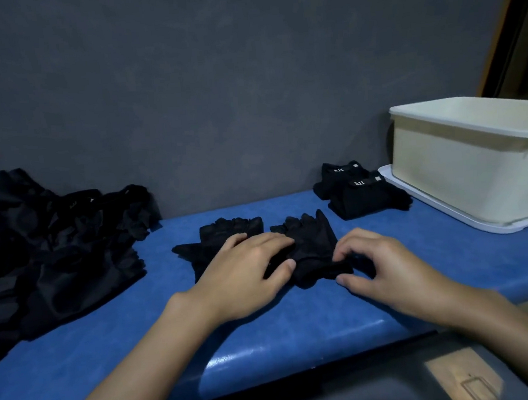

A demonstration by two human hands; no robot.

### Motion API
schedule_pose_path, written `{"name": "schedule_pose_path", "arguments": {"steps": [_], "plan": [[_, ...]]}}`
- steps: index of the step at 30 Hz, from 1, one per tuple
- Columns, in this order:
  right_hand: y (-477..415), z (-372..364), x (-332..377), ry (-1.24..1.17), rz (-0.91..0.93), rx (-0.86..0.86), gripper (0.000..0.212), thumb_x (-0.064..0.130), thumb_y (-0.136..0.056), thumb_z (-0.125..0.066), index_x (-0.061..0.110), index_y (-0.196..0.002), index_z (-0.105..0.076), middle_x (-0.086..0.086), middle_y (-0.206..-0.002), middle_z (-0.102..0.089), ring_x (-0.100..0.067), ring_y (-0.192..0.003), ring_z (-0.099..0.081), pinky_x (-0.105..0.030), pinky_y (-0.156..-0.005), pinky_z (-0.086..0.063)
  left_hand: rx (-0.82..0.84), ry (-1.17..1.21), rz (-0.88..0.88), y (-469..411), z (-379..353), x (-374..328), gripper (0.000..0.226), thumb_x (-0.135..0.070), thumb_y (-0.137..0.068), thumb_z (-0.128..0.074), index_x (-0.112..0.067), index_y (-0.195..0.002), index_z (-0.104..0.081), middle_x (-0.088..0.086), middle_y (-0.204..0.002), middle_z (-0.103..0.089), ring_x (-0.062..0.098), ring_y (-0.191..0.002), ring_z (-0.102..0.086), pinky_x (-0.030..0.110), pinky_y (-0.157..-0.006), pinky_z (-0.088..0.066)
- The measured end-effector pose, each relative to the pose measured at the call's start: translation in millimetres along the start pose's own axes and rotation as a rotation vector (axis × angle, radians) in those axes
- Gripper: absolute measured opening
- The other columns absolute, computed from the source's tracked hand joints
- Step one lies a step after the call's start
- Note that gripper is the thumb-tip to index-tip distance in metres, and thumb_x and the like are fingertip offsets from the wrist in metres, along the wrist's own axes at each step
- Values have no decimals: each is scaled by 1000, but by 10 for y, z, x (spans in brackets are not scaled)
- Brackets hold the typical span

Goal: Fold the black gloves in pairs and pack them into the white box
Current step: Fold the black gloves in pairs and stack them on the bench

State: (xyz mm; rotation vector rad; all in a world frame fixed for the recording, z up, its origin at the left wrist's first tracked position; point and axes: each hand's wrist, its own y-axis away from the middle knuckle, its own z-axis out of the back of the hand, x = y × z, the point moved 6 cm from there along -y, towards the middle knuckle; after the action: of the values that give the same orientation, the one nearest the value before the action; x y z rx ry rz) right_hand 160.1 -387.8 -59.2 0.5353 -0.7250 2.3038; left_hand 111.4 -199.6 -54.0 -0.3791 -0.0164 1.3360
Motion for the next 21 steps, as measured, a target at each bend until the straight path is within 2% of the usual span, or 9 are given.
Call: {"name": "schedule_pose_path", "arguments": {"steps": [5,8,10,12,15,18,19,21], "plan": [[6,19,-2,59,58,2,13,14,-81,-74,23,-81,-65,14,-92,-59,-9,-86,-60,-29,-78,-49,45,-33,28,25,-54,29,56,-59,-98,-38,-36,-148,-38,-22,-155,-34,-4,-142,-27,33,-119,-14],[5,68,14,101,92,12,19,14,-78,-73,28,-74,-61,15,-88,-59,-11,-84,-59,-29,-74,-48,68,-59,44,14,-78,45,59,-62,-96,-37,-36,-148,-37,-22,-156,-32,-1,-144,-25,41,-120,-15],[-5,82,18,129,99,28,21,23,-75,-71,35,-71,-55,17,-86,-59,-11,-85,-57,-27,-76,-44,81,-60,44,2,-90,45,59,-64,-95,-38,-38,-148,-37,-23,-156,-32,-1,-144,-25,44,-119,-16],[-14,75,2,137,78,55,13,40,-73,-65,36,-71,-53,18,-88,-58,-9,-90,-54,-26,-80,-40,68,-21,40,-8,-80,44,57,-62,-94,-42,-38,-146,-40,-24,-154,-34,-1,-143,-26,43,-119,-17],[-53,137,8,70,41,-2,24,56,-76,-62,35,-84,-55,15,-95,-55,-4,-97,-53,-20,-82,-39,-24,88,31,-44,-4,37,49,-57,-95,-47,-37,-140,-47,-27,-145,-40,-3,-136,-34,36,-114,-20],[-133,175,-2,-26,-12,-71,28,42,-87,-63,29,-111,-55,17,-113,-56,12,-100,-53,-10,-84,-38,-111,105,40,-120,74,43,52,-57,-95,-48,-33,-140,-46,-24,-139,-44,-4,-127,-38,30,-114,-20],[-164,147,-26,-34,-34,-49,35,42,-88,-62,30,-119,-52,19,-120,-55,14,-107,-51,-9,-90,-38,-94,89,50,-148,64,51,57,-59,-94,-48,-31,-143,-43,-22,-140,-45,-3,-127,-39,29,-115,-19],[-206,58,-98,-23,-64,20,51,46,-86,-61,34,-132,-43,19,-132,-52,8,-122,-46,-20,-105,-37,-24,55,59,-187,5,66,66,-64,-90,-48,-30,-146,-38,-18,-142,-47,0,-130,-41,30,-118,-18]]}}
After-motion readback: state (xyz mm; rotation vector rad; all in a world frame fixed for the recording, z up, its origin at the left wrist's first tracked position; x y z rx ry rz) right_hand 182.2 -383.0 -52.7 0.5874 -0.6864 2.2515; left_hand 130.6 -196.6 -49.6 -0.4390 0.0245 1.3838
